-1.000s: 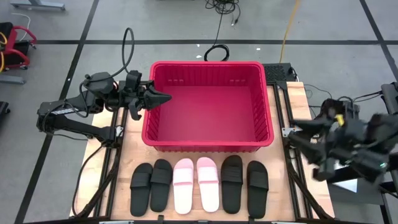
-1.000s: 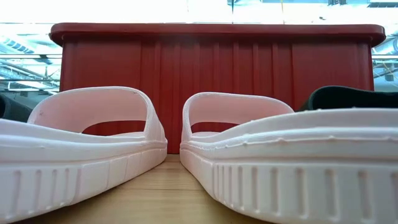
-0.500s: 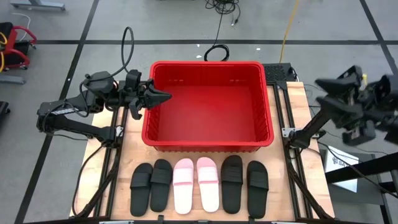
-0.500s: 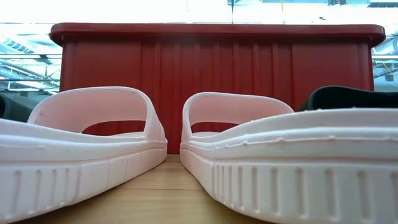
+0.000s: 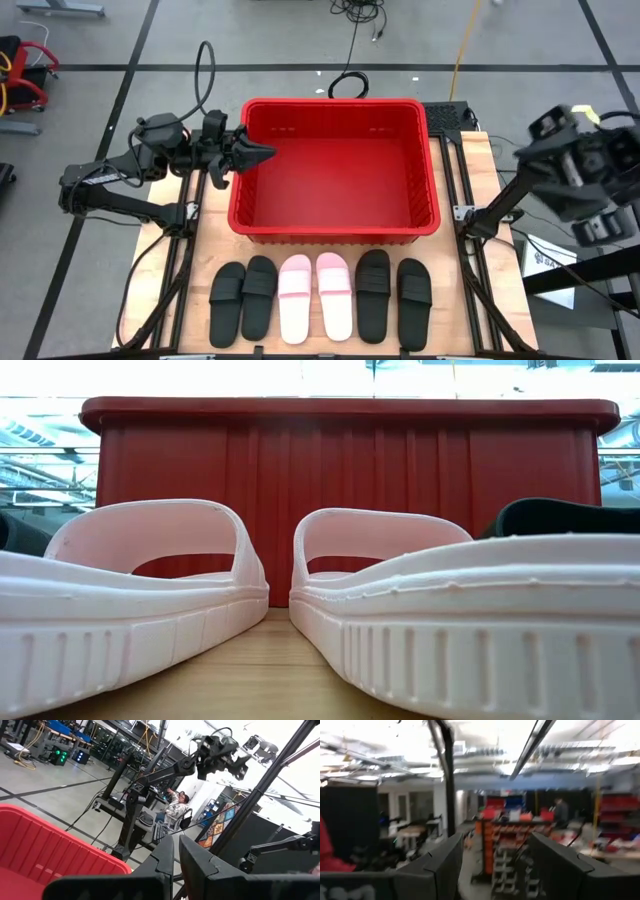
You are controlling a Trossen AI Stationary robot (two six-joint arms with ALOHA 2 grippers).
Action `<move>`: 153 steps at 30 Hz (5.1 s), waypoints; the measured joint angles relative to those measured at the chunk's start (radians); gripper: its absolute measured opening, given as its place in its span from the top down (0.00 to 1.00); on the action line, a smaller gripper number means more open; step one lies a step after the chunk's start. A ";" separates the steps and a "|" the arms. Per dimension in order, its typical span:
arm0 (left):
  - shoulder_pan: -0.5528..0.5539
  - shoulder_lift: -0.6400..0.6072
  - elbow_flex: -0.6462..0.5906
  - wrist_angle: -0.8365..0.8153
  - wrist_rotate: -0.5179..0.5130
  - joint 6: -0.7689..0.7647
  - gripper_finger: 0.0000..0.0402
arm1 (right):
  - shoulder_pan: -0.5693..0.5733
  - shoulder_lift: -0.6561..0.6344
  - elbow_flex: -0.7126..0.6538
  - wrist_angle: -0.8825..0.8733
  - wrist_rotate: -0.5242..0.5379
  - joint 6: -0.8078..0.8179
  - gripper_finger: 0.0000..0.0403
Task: Pick and place slides into bin
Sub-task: Put the black slide into the red organizer bin
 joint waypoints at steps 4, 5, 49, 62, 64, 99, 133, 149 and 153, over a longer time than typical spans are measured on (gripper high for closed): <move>0.000 0.000 0.000 0.000 0.000 -0.006 0.94 | -0.045 0.021 0.000 -0.227 -0.013 0.292 0.45; 0.000 0.000 0.000 0.000 0.000 -0.007 0.94 | -0.058 0.031 -0.001 -0.284 -0.022 0.367 0.45; 0.000 0.000 0.001 -0.038 0.026 -0.007 0.94 | -0.225 0.293 -0.849 -0.385 -1.119 1.717 0.45; 0.000 0.000 0.001 -0.124 0.026 -0.008 0.94 | -0.231 0.290 -1.032 -0.033 -0.956 1.781 0.45; 0.000 0.000 0.001 -0.126 0.026 -0.002 0.94 | -0.234 0.288 -1.032 -0.028 -0.940 1.783 0.45; 0.000 0.000 0.001 -0.127 0.026 0.003 0.94 | -0.283 0.286 -1.032 0.027 -0.883 1.648 0.45; -0.002 0.000 0.000 -0.164 0.026 0.006 0.94 | -0.192 0.284 -1.032 -0.596 -0.675 1.611 0.45; -0.002 0.000 0.000 -0.163 0.026 0.003 0.94 | -0.163 0.284 -1.032 -0.652 -0.674 1.630 0.45; -0.002 0.000 0.000 -0.163 0.026 0.001 0.94 | -0.150 0.288 -1.032 -0.648 -0.674 1.633 0.45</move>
